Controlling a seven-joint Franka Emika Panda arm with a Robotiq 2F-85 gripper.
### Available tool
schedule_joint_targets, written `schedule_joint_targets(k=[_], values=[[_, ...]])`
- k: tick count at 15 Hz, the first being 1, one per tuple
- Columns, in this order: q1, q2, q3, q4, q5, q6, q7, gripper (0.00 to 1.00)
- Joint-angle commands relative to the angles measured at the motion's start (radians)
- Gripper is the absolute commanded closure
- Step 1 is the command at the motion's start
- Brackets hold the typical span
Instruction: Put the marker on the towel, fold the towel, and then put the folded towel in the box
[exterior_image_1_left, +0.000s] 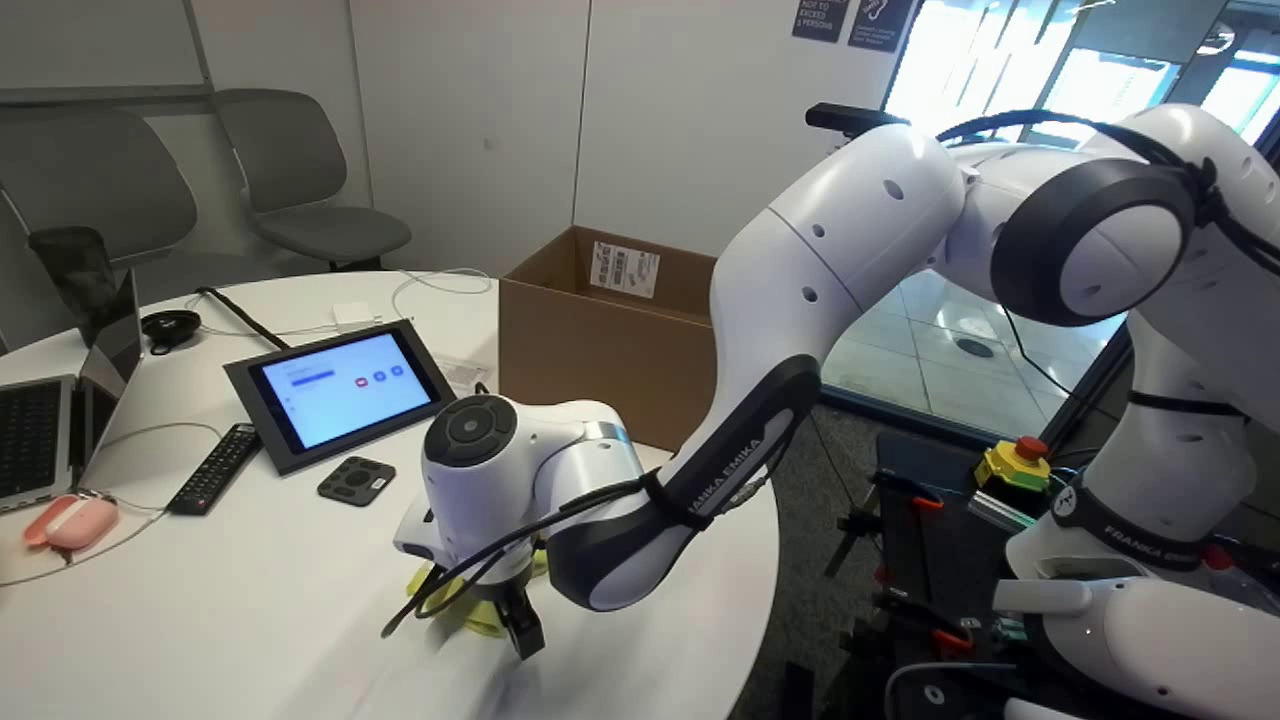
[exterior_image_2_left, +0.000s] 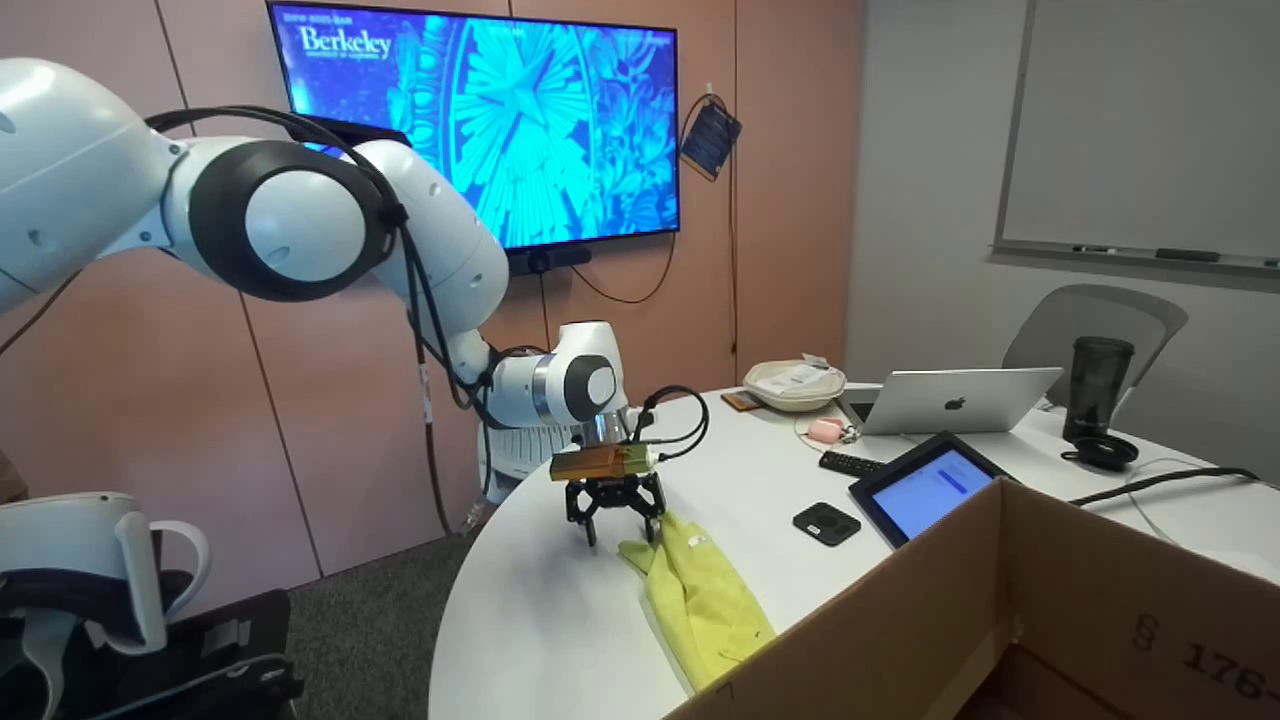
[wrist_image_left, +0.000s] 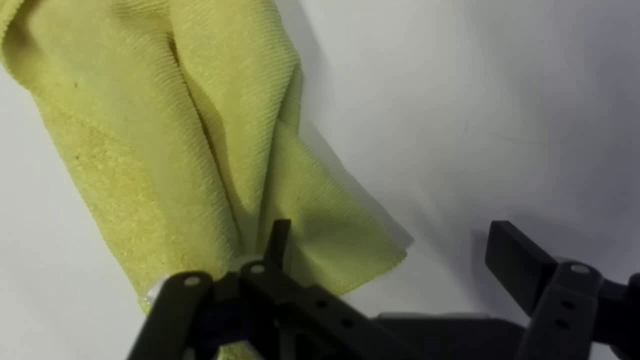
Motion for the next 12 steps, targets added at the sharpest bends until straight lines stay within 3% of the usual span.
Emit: schedule_joint_targets(k=[1, 6, 7, 8, 10, 12], values=[[0.001, 0.076, -0.019, 0.114, 0.004, -0.031, -0.002, 0.0], [-0.017, 0.139, -0.021, 0.193, 0.027, -0.051, -0.003, 0.0], [-0.021, 0.145, -0.016, 0.205, 0.036, -0.061, -0.005, 0.04], [-0.022, 0.151, -0.014, 0.217, 0.044, -0.072, -0.001, 0.27], [-0.023, 0.158, -0.011, 0.234, 0.057, -0.095, 0.001, 0.31], [-0.027, 0.157, -0.004, 0.242, 0.08, -0.115, 0.004, 0.47]])
